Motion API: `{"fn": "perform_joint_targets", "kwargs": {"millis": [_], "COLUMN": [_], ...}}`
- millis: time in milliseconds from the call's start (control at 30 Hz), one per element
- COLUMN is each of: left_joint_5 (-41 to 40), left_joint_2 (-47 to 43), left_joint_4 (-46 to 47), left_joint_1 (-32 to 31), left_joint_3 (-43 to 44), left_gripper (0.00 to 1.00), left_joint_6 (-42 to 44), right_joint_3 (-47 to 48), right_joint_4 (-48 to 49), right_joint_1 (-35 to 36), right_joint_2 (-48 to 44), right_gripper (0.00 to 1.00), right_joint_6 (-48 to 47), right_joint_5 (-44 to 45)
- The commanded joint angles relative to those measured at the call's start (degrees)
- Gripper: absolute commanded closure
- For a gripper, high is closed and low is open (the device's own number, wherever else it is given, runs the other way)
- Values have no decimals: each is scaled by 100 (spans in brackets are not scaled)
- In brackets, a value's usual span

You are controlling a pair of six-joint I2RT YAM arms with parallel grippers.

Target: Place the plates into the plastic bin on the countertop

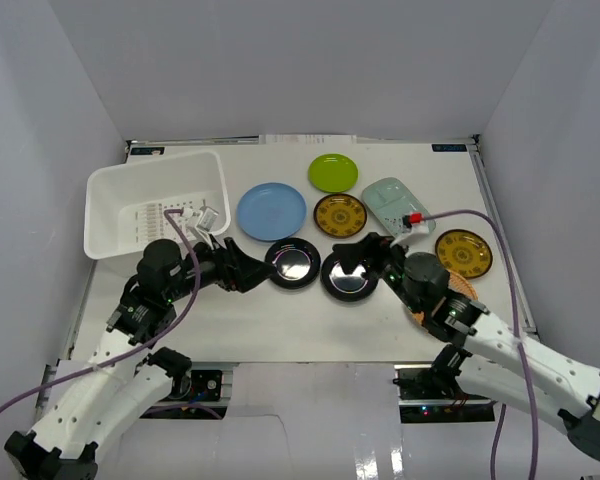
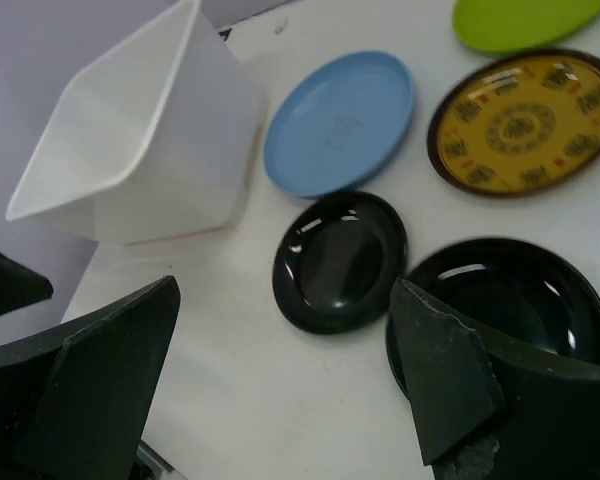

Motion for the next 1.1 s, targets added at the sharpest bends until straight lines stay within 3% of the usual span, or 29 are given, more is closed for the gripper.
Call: {"fn": "perform_joint_targets", "kwargs": {"millis": [0,133,233,433,567,700,900,1067], "left_joint_5": [348,207,-343,-1979,-3778,-4598,-4987,-4943], "left_joint_2": [232,610,899,1419,1962,2666,3343,3915], "left_joint_4": [469,601,680,470,469,618,1180,1812], "left_joint_1": [-49,-57,-119,-593,-1067,-1366,-1437,-1455], "left_joint_3": [-237,-631,-826,-958,-967,-993,-1099,-1055], "left_gripper": [2,2,2,2,13,17,18,23], "left_joint_6": [-497,-761,-946,-1306,-1771,-2115,-2238,-2221], "right_joint_3": [-728,-1213,-1389,-1223,-1135,-1135,-1398,-1916], "right_joint_4": [-1564,-2655,-2946,-2964,-2649,-2235,-2208,-1491], "right_joint_1": [-31,-22,-31,-31,-40,-75,-337,-1014], "right_joint_2": [-1146,-2693,-3012,-2425,-1836,-1230,-1202,-1027], "right_gripper": [9,11,17,30,33,34,35,35], "right_joint_6": [457,1013,1093,1031,987,987,1145,1128], "right_joint_5": [131,281,492,790,853,694,967,-102]}}
